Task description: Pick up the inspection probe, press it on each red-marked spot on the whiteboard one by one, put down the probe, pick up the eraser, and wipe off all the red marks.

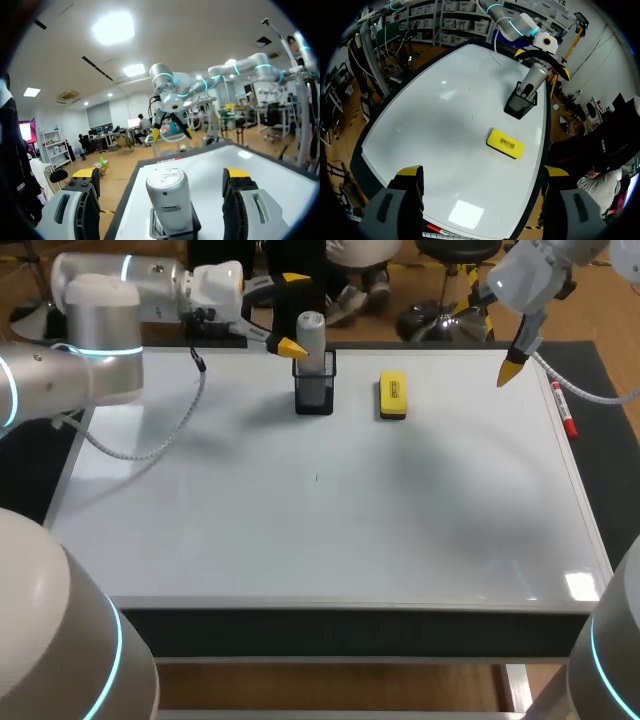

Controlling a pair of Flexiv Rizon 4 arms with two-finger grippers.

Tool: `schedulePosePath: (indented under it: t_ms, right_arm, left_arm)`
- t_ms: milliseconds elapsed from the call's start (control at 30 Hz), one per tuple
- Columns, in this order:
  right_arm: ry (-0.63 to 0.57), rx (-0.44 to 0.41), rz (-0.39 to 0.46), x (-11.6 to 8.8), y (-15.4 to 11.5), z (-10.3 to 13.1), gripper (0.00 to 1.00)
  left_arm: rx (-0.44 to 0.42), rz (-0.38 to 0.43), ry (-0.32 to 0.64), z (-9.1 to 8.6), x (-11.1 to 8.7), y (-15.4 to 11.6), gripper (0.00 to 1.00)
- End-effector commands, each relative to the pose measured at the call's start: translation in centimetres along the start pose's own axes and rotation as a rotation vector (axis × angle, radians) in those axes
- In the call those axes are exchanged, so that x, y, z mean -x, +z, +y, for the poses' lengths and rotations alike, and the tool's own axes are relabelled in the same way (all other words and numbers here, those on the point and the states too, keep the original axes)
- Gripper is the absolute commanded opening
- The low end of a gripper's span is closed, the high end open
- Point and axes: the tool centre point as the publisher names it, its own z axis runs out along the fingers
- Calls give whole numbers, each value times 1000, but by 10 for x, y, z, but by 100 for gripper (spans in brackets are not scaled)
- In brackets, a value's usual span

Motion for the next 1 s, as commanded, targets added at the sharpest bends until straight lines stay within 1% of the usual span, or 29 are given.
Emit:
schedulePosePath:
  t_ms: [33,167,233,367,633,1000]
  right_arm:
    - [-1,-3,4,1,-1,0,100]
    - [-1,-3,4,1,-1,0,100]
    - [-1,-3,4,1,-1,0,100]
    - [-1,-3,4,1,-1,0,100]
    - [-1,-3,4,1,-1,0,100]
    - [-1,-3,4,1,-1,0,100]
  left_arm:
    - [154,-56,16,-13,-11,-14,100]
    - [209,-93,46,-14,-14,-26,100]
    - [219,-101,51,-14,-15,-30,100]
    - [285,-131,95,-18,-16,-39,100]
    - [341,-196,140,-26,-16,-57,100]
    - [341,-196,140,-26,-16,-57,100]
